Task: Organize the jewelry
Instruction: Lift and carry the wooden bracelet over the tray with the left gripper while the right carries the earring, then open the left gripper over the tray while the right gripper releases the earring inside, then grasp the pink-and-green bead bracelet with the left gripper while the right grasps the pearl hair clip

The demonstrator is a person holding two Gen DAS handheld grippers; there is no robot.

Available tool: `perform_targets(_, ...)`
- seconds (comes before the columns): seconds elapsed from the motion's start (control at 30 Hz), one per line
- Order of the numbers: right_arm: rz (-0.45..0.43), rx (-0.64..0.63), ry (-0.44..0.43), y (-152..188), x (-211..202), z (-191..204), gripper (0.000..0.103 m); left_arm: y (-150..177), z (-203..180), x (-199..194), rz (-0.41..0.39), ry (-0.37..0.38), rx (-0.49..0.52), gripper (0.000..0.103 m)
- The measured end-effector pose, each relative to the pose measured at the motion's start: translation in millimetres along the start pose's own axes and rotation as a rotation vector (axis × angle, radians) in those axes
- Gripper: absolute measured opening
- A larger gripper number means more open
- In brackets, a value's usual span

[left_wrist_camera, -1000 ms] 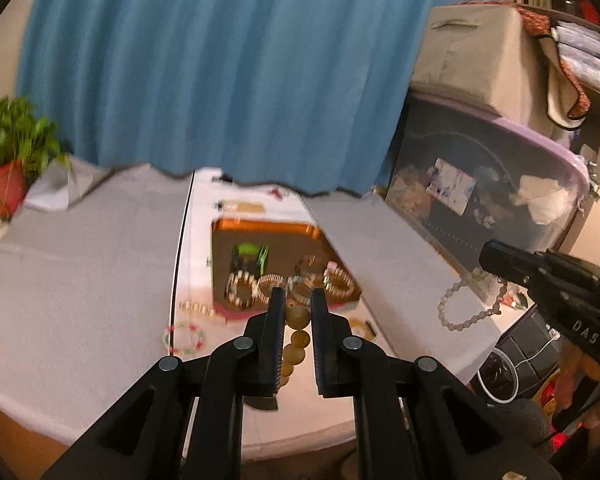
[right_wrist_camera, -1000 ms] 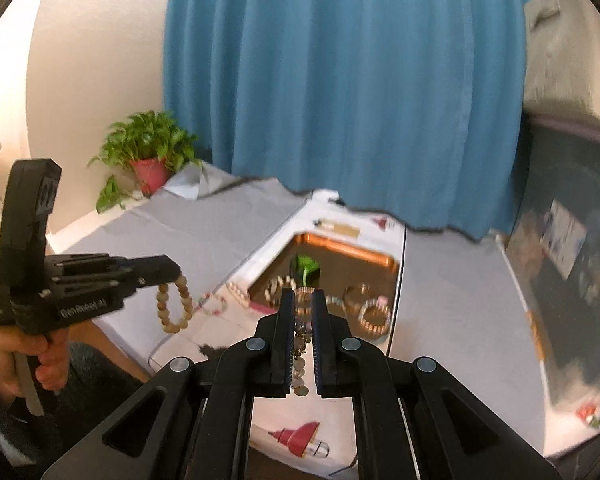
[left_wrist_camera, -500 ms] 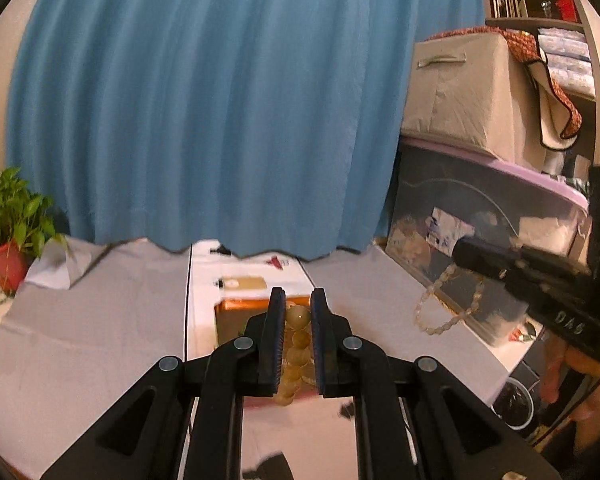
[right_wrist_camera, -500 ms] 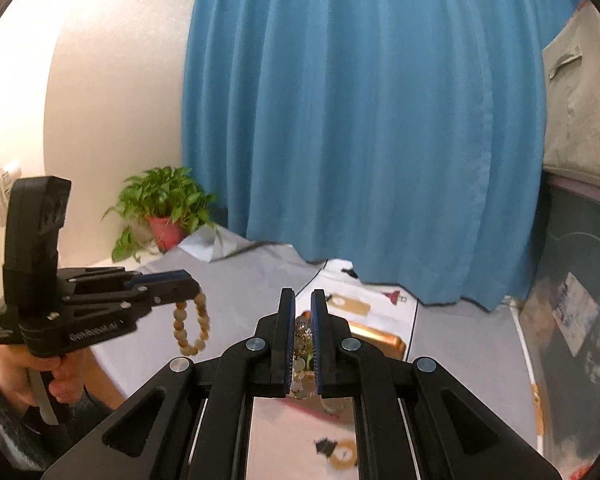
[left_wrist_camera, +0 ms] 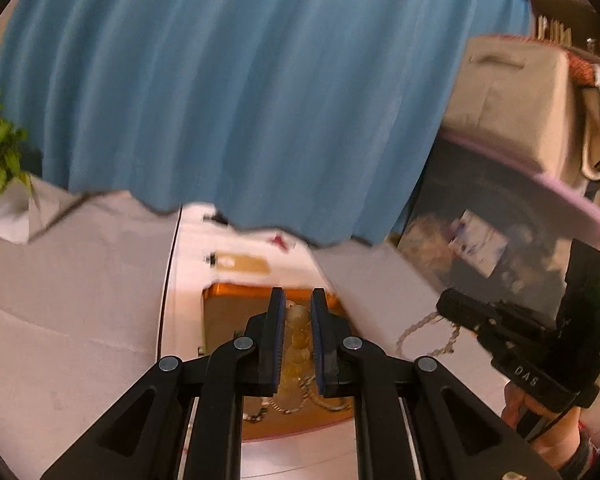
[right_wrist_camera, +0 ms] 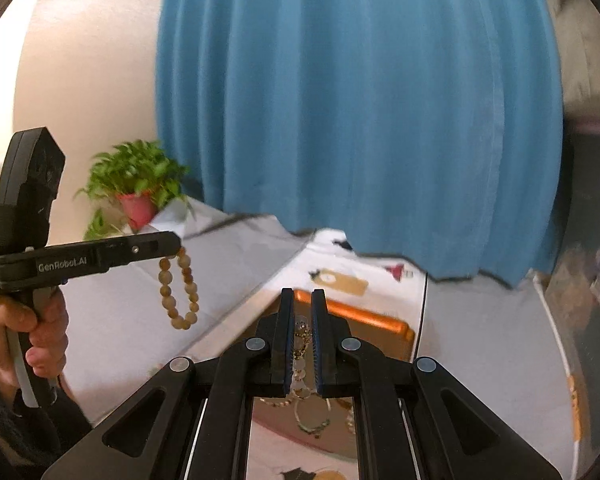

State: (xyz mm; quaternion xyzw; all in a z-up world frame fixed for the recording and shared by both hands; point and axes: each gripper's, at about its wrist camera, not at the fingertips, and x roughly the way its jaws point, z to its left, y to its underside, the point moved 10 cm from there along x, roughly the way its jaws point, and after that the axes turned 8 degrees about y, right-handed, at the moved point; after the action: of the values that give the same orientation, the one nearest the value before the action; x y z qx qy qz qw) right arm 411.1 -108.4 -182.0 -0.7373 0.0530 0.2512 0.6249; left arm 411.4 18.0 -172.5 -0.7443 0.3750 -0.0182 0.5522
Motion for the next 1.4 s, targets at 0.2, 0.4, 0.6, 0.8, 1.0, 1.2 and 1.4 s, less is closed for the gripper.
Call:
perform_targets(0.2,0.091,0.105,-0.032,55,51,-30,0.008,39,45,52,0.112,-0.009,-0.083,0.01)
perform_targets(0.4,0.269,0.241,-0.071,123,105,-48,0.008,86,89,91,0.237,-0.062,-0.198,0.01)
perform_targets(0.6,0.343,0.227,-0.067,140,122,-43,0.008,105,98,102,0.292,-0.093,-0.196,0.01)
perform_targets(0.8,0.39,0.244,-0.1,149,126,-42,0.064,115,86,102,0.329,-0.029,-0.217,0.046)
perform_targets(1.0,0.301,0.199,-0.062,133,104,-44,0.073,96,76,78,0.243,-0.091,-0.11,0.071)
perform_targets(1.2,0.193,0.162,-0.077,112,73,-26,0.073,97,90,40,0.203,-0.206,-0.042,0.071)
perform_targets(1.4,0.085,0.073,-0.159,93,43,24,0.072,96,123,-36,0.073,-0.351,-0.097,0.072)
